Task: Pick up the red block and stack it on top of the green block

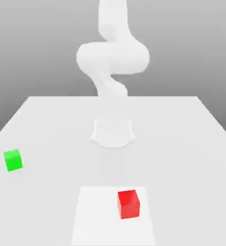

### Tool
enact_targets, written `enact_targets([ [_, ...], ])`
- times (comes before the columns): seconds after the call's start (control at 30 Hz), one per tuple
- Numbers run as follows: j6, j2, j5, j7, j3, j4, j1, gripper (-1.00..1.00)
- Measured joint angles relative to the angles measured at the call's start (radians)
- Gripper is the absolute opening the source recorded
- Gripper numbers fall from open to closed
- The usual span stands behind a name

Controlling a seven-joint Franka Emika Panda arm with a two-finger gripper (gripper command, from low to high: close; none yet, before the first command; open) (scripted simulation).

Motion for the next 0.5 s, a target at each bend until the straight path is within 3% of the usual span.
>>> enact_targets([
  [0.5, 0.310, 0.553, 0.018, -0.070, 0.013, -0.282, 0.058, 0.00],
])
